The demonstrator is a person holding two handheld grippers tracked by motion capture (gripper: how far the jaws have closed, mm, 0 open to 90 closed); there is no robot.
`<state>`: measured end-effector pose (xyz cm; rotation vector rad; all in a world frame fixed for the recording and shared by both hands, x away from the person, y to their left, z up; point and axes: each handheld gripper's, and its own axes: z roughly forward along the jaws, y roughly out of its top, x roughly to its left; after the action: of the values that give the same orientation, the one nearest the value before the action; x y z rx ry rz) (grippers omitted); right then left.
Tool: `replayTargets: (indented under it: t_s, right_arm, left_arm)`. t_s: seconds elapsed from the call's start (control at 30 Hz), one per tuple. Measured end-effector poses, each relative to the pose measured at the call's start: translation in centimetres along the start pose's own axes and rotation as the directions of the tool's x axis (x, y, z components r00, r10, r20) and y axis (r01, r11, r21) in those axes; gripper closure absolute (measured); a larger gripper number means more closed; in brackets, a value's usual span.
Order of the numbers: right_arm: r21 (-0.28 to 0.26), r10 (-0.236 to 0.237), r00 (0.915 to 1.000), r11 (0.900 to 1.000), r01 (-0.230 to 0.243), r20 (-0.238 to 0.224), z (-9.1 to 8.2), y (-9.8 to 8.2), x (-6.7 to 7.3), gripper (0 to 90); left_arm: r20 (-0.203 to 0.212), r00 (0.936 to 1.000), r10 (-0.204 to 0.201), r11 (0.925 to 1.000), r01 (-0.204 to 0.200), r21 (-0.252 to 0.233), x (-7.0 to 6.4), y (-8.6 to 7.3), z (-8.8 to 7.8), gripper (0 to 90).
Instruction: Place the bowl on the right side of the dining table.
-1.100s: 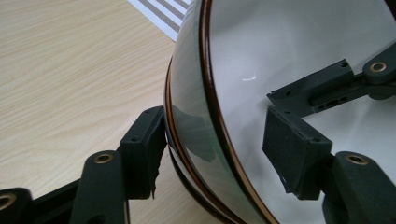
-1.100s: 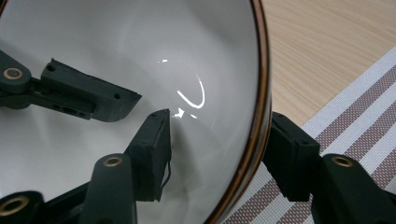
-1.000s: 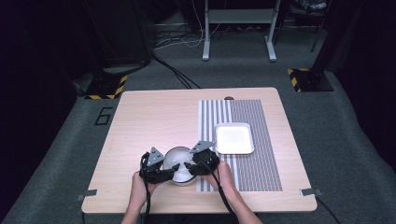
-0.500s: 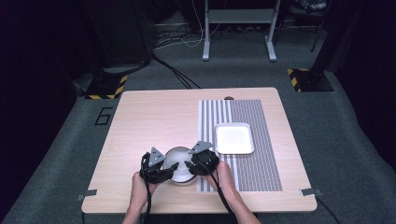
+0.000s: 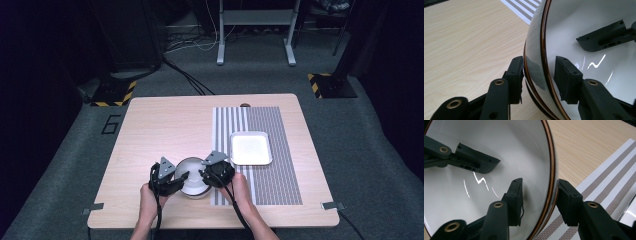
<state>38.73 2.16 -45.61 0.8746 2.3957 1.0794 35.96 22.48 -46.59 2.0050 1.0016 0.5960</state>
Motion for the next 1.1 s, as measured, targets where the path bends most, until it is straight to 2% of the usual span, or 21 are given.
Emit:
replayTargets:
  t_s: [0.37,0.47,0.6,0.9,1.1]
  right_arm:
    - [-0.039,-0.051,0.9961,0.998,0.054,0.072,-0.7,0.2,0.5,69.0]
    - [-0.057,-0.06,0.9943,0.996,0.065,0.088,-0.8,0.3,0.6,72.5]
    - [-0.073,-0.085,0.989,0.993,0.094,0.121,-1.0,0.4,0.9,75.3]
    - [-0.105,-0.096,0.9844,0.988,0.112,0.148,-1.1,0.4,1.1,79.2]
    - [-0.127,-0.096,0.982,0.985,0.117,0.163,-1.2,0.4,1.3,80.9]
  left_arm:
    - [-0.05,0.9986,0.019,0.9986,-0.021,-0.049,-0.3,0.0,-0.4,67.8]
    - [-0.055,0.9984,0.012,0.9968,-0.016,-0.079,-0.3,0.0,-0.4,70.7]
    - [-0.057,0.9983,0.01,0.996,-0.015,-0.088,-0.2,0.0,-0.5,72.9]
    - [-0.067,0.997,0.037,0.9939,-0.044,-0.101,-0.2,0.2,-0.7,76.2]
    - [-0.072,0.9968,0.035,0.9925,-0.043,-0.114,-0.3,0.2,-0.7,77.3]
